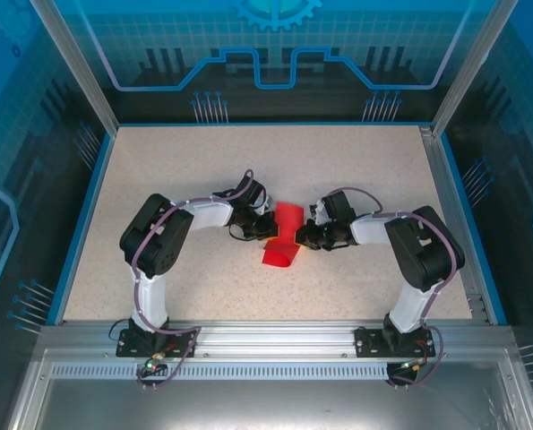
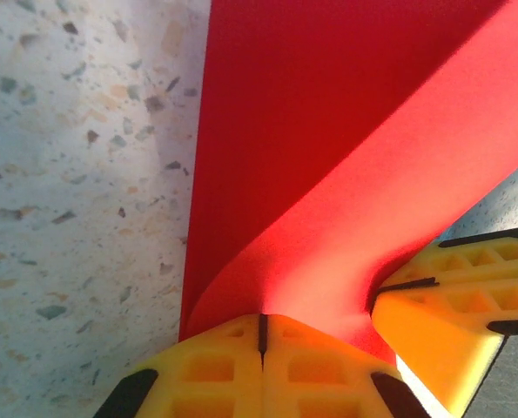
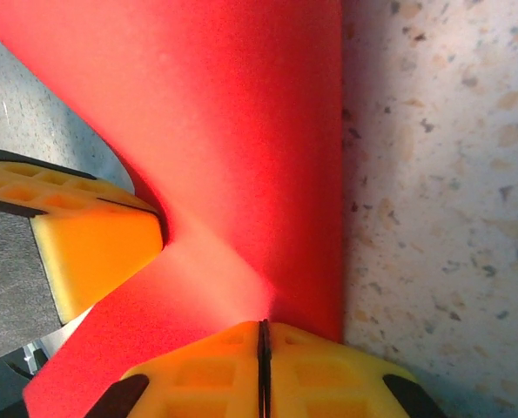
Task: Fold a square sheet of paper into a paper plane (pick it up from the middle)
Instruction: Fold the square sheet of paper in half at the center of the table.
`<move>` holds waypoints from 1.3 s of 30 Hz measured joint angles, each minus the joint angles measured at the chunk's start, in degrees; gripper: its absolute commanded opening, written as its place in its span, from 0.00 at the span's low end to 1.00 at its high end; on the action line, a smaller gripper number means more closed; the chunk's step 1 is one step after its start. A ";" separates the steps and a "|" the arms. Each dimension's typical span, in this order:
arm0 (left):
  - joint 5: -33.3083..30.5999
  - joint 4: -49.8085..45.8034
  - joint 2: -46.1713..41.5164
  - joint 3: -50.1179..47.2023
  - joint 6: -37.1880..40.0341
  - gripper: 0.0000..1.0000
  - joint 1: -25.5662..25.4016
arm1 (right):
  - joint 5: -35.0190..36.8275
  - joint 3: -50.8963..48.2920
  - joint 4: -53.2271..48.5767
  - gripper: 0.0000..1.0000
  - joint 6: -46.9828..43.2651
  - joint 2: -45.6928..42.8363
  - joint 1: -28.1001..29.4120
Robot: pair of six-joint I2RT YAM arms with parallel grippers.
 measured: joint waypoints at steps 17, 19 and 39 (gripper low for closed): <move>-0.02 0.09 0.00 -0.04 0.02 0.00 0.02 | -1.51 -3.50 4.63 0.09 0.74 -4.11 1.49; -0.02 0.09 0.00 -0.04 0.02 0.00 0.02 | -1.49 -4.72 5.40 0.08 0.87 -2.91 1.51; -0.04 0.24 0.00 -0.07 0.02 0.00 0.00 | 0.31 -5.46 2.32 0.09 0.59 -7.13 4.33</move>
